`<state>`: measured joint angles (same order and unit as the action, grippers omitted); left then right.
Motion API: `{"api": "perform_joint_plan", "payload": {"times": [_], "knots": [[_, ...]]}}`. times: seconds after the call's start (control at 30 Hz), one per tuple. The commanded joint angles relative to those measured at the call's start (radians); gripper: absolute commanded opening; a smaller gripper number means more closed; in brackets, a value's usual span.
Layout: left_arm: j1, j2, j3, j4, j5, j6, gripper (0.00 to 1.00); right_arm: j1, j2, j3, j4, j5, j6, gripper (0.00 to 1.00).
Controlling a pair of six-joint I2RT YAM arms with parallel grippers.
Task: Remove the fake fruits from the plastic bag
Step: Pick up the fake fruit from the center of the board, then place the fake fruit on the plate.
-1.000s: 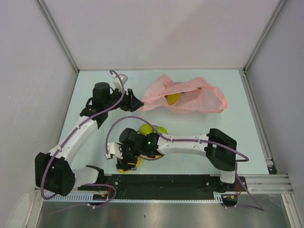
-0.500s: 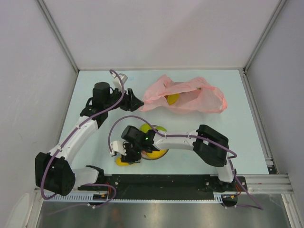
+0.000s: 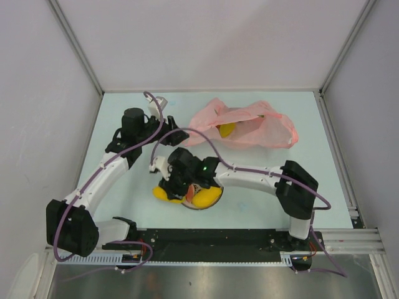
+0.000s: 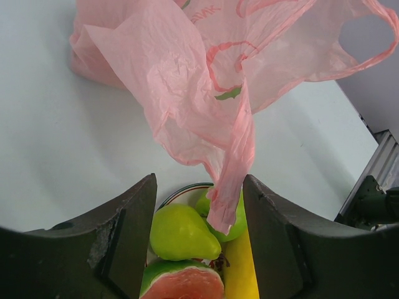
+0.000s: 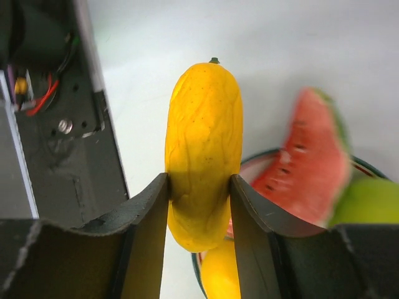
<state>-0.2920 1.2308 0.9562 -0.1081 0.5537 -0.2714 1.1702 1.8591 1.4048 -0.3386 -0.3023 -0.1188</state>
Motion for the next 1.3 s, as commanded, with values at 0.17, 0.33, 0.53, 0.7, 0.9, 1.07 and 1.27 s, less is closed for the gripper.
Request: {"api": "perform_joint_plan", "payload": {"times": [0.17,0.33,0.53,0.7,0.9,1.07,1.27], "knots": [[0.007,0.004,-0.005,0.045,0.012,-0.026,0.63,-0.041,-0.083,-0.064,0.007,0.11,0.211,0.24],[0.007,0.013,0.006,0.042,0.015,-0.029,0.63,-0.043,-0.089,-0.102,-0.005,0.146,0.26,0.23],[0.007,0.021,0.006,0.045,0.014,-0.031,0.63,-0.044,-0.089,-0.13,-0.008,0.172,0.294,0.25],[0.007,0.025,0.006,0.048,0.015,-0.034,0.63,-0.041,-0.077,-0.138,-0.008,0.167,0.314,0.32],[0.007,0.022,-0.004,0.053,0.015,-0.034,0.63,-0.044,-0.08,-0.138,0.0,0.175,0.326,0.52],[0.007,0.027,-0.005,0.059,0.015,-0.035,0.63,-0.044,-0.106,-0.138,-0.02,0.166,0.303,0.65],[0.007,0.033,0.001,0.059,0.018,-0.038,0.63,-0.044,-0.146,-0.133,-0.02,0.155,0.283,0.66]]}}
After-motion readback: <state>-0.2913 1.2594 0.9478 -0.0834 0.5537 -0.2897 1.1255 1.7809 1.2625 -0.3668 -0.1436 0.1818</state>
